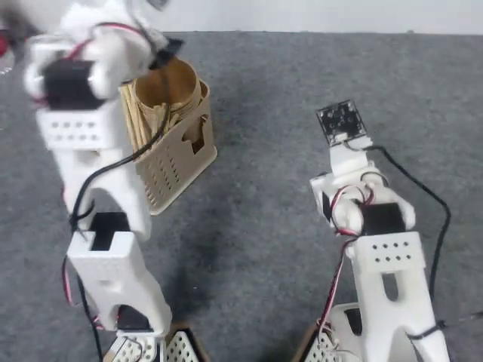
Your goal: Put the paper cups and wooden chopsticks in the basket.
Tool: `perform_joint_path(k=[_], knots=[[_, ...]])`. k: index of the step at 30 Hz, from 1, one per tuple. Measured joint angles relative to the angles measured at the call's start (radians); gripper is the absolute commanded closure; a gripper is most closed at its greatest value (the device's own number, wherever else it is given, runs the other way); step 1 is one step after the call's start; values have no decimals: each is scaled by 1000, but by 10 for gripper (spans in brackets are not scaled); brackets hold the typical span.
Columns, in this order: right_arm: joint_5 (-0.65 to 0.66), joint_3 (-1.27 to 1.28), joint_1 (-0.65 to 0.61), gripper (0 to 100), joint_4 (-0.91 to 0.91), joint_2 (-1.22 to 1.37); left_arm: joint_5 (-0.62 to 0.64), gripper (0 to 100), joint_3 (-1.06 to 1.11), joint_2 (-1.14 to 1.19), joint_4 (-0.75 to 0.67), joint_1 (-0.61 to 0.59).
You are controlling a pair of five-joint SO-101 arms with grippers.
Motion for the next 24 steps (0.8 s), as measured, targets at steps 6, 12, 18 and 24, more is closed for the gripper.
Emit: perform_joint_path(k=[6, 12, 18, 24], knots=[[5, -462, -41, 855, 239, 235, 153, 659, -227, -8, 110, -124], [103, -1019, -164, 855, 503, 666, 400, 659, -23, -118, 115, -348], [157, -1591, -204, 854, 620, 1014, 440, 659, 539, -448, 115, -371], [278, -2045, -341, 854, 634, 1227, 574, 659, 1088, -749, 98, -362]])
